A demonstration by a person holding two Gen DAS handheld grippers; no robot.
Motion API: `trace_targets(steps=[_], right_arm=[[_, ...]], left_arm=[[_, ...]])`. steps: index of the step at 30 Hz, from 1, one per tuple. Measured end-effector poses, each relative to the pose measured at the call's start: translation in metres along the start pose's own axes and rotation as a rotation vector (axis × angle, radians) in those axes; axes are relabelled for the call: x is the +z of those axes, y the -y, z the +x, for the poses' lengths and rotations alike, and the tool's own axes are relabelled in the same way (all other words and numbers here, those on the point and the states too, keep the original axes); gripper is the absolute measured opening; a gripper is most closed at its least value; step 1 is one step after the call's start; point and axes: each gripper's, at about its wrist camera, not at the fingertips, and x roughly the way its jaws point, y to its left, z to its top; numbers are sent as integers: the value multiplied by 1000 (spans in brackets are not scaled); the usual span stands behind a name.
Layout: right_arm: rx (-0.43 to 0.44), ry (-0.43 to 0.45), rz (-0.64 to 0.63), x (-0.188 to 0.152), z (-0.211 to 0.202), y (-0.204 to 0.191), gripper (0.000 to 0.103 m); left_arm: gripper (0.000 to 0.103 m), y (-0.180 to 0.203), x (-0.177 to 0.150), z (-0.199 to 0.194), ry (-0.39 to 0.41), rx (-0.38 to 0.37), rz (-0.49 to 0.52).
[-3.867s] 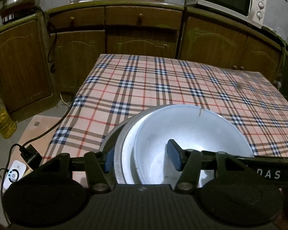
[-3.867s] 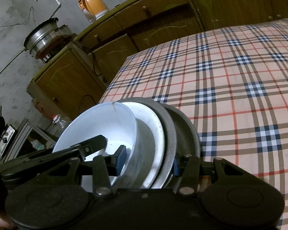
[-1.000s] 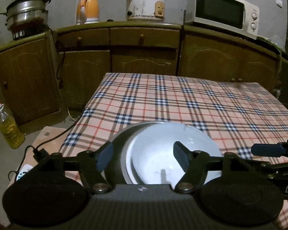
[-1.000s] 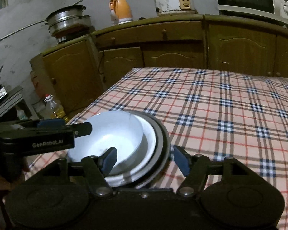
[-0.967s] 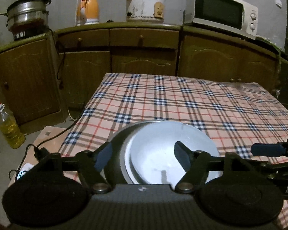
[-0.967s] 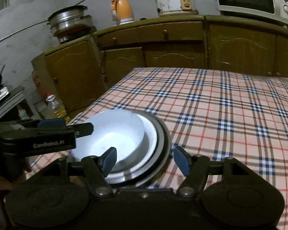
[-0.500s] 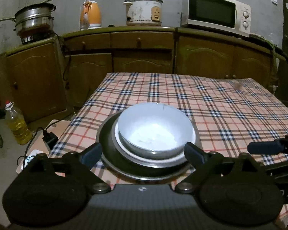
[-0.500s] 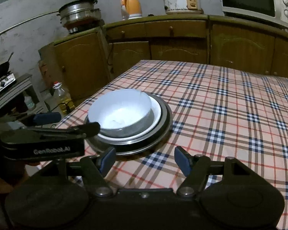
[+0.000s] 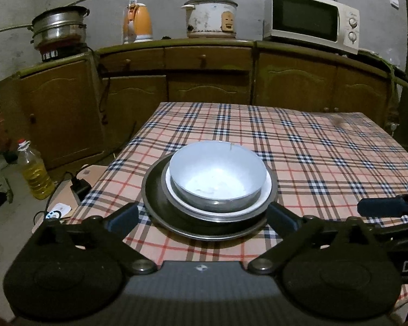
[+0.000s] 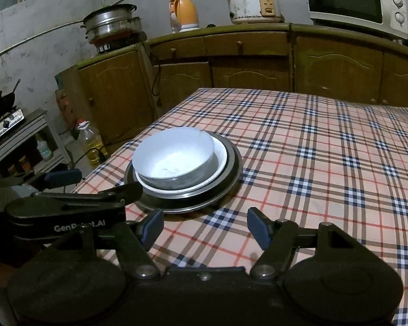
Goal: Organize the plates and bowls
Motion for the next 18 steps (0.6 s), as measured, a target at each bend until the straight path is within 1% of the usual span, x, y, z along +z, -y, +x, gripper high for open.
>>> trace_targets(steps=[9,18], right_arm=[[-4,-7,3,-2,-1,1,81],[0,-11,12,-3,2,3,81]], left_arm=[[103,4,-3,0,-8,30,8],[103,5,-4,2,-9,38,18]])
